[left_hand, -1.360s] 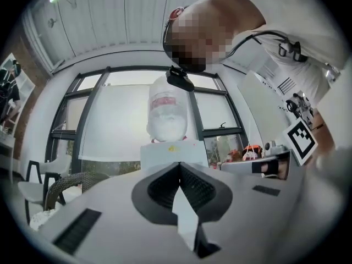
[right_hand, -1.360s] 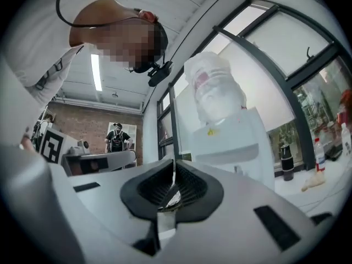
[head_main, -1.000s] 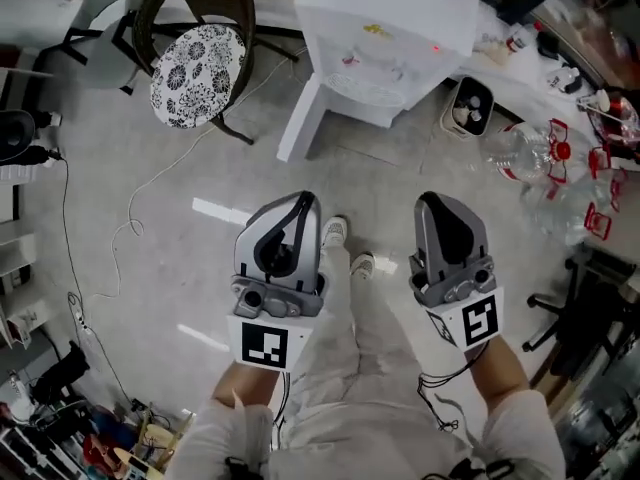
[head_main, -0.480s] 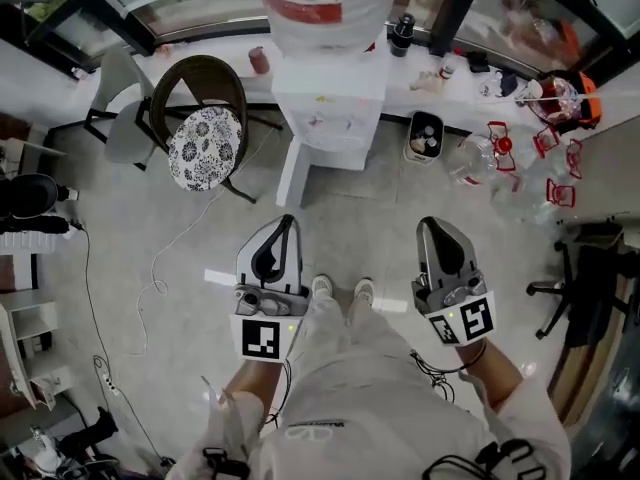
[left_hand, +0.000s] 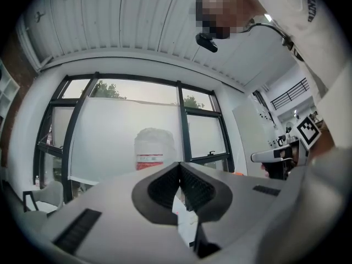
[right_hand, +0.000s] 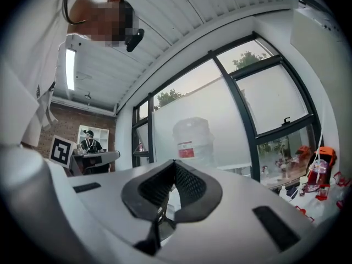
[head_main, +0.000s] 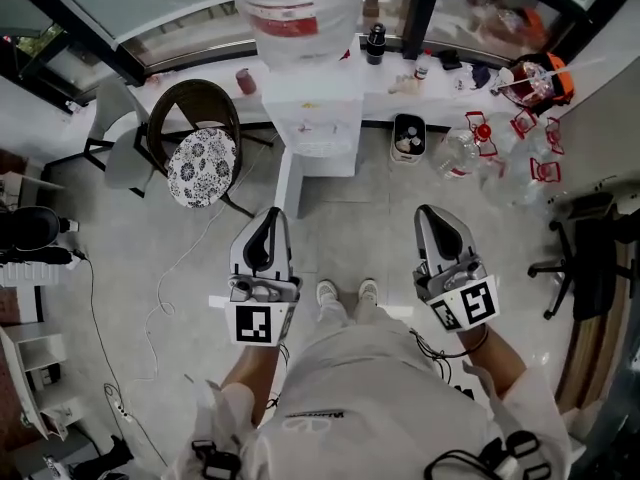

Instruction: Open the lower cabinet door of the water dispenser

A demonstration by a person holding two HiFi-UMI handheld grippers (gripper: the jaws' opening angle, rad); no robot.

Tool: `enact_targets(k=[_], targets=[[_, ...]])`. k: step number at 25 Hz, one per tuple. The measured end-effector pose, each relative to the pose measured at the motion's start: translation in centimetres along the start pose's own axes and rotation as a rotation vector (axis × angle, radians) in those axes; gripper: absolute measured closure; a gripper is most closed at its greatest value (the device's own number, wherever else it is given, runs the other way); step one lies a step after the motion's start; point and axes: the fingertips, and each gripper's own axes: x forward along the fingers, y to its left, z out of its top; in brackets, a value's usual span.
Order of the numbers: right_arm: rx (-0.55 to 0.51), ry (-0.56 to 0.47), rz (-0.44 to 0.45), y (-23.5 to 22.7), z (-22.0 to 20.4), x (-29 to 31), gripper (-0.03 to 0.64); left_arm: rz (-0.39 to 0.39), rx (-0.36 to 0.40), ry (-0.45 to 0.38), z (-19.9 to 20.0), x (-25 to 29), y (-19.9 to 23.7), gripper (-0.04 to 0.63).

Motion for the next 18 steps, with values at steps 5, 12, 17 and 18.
enact_targets(k=[5, 12, 17, 18], targets=[[-0.036, 0.003, -0.010, 1.1, -0.1, 0.2, 0.603, -0.042, -0.015, -0.037, 0.3, -0.1, 0.0, 0.594], [-0.051, -0.004, -0.013, 0.5, 0.0, -1.2, 0.603, -0.081, -0.007, -0.052, 0.7, 0.9, -2.3, 0.594], [-0.052, 0.002, -0.015, 0.5, 0.3, -0.8, 0.603, -0.080, -0.009, -0.033, 0.7, 1.3, -2.0, 0.594], [-0.053, 0.002, -0.014, 0.8, 0.4, -0.8, 0.603, -0.082, -0.011, -0.035, 0.9, 1.1, -1.9, 0.594]])
